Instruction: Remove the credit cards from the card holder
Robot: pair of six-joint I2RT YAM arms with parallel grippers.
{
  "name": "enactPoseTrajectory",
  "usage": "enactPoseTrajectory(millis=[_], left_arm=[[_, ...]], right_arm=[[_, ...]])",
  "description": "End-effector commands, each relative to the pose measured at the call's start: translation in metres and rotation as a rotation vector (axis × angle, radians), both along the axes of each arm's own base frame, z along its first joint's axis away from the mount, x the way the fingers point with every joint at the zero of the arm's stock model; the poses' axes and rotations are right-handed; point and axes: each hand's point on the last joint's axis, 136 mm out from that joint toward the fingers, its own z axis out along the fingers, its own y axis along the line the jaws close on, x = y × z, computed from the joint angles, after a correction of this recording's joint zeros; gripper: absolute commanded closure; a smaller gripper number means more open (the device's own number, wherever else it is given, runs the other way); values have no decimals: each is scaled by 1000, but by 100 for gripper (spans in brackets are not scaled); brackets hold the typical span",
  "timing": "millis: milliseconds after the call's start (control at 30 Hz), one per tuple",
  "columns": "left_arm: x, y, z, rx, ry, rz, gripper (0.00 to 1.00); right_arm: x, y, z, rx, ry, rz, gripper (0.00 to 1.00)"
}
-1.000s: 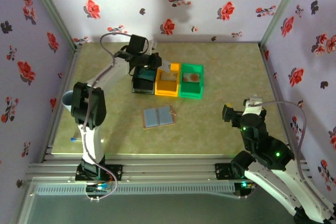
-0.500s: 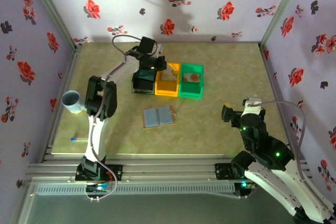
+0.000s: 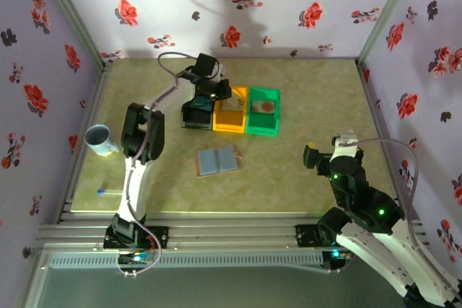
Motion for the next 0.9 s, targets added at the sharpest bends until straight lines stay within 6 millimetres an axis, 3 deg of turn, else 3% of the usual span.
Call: enactPoseTrajectory(millis=[0,867], left_arm=[[4,-9,-5,-27,8,4,100],[7,-5,-22,16,32,-4,100]], right_arm=[[4,3,1,5,-15,6,1],[5,9,-1,-2,-4,29,1]])
